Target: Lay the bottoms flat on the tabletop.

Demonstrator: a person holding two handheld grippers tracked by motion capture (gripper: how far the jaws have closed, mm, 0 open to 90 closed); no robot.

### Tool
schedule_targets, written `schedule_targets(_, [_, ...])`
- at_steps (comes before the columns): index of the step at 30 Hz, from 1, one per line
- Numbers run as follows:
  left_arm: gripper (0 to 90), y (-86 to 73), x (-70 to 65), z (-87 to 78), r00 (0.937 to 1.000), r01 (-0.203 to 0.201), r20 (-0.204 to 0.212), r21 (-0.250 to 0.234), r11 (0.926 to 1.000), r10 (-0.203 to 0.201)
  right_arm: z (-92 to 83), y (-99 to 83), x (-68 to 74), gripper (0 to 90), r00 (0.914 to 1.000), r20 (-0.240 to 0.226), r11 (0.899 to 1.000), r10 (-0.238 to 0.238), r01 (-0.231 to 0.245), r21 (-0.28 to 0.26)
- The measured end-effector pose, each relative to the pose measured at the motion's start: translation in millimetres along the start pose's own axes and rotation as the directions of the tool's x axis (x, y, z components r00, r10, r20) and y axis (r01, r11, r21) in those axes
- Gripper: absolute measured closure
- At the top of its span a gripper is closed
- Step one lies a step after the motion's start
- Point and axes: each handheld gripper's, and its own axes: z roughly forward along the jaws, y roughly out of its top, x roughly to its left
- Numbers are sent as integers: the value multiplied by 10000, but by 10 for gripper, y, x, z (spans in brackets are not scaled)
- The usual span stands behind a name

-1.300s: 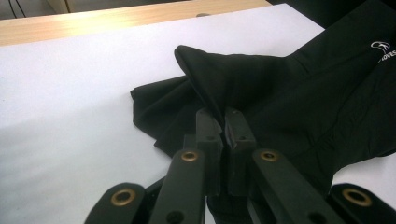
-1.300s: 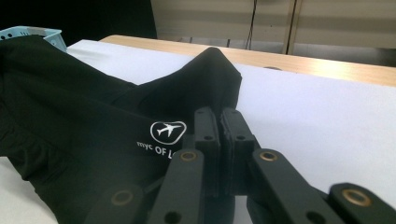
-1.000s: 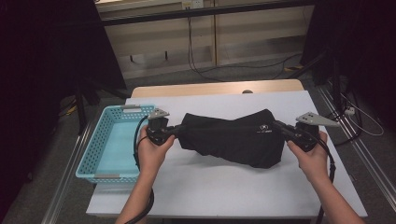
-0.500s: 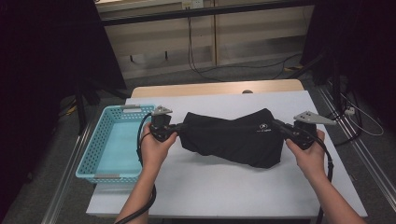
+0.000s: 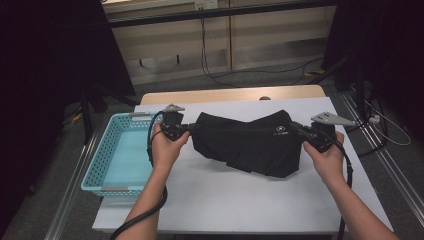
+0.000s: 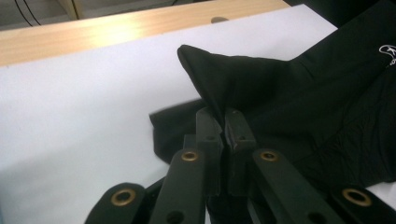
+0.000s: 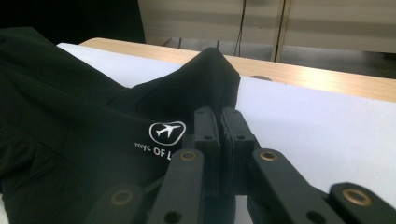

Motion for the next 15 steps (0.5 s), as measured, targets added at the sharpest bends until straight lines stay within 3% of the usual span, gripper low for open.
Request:
schedule_targets(2, [870,219,133,98,9998,64,-165,-76,10000,-65,204,194,-62,862,9992,399,9997,-84,75,222])
schedule_targets(3, [870,219,133,98,9998,64,-165,-76,10000,-65,204,194,-62,862,9992,399,9997,-84,75,222])
schedule_targets(4, [869,442,226,165,9990,90,-426,-507,9987,-112,418,438,-123,861,9959,899,9999,-118,112,69])
schedule_targets(5, [866,546,264,197,9984,94,-544,-784,9969,-137,534,578,-156,849,9934,1144,9997,-106,132,-221])
schedule_targets(6, [825,624,294,241,9971,-43,-764,-1146,9934,-45,635,704,-181,773,9919,1270,9982,-77,151,-579])
schedule_targets(7, [676,676,318,289,9958,51,-905,-1134,9935,-154,717,801,-189,599,9892,1461,9956,99,38,-931])
schedule_targets(8, [489,676,318,289,9958,51,-905,-1134,9935,-154,784,852,-184,505,9873,1525,9930,438,-263,-1151])
schedule_targets(9, [390,697,323,331,9944,278,-983,-1004,9946,-377,820,857,-163,529,9881,1476,9935,436,-274,-1104])
schedule_targets(10, [352,638,289,374,9932,17,-1162,-875,9962,-119,832,827,-122,490,9882,1530,9968,82,40,-794])
schedule_targets(11, [289,565,262,407,9944,80,-1051,-618,9981,-145,840,769,-72,430,9898,1416,9988,-134,199,-449])
schedule_targets(12, [233,565,262,407,9944,80,-1051,-618,9981,-145,832,663,-22,415,9951,963,9995,-218,237,-186])
schedule_targets(15, [165,329,218,461,9960,-137,-880,-209,9997,119,741,358,57,393,9981,483,9990,-377,364,276])
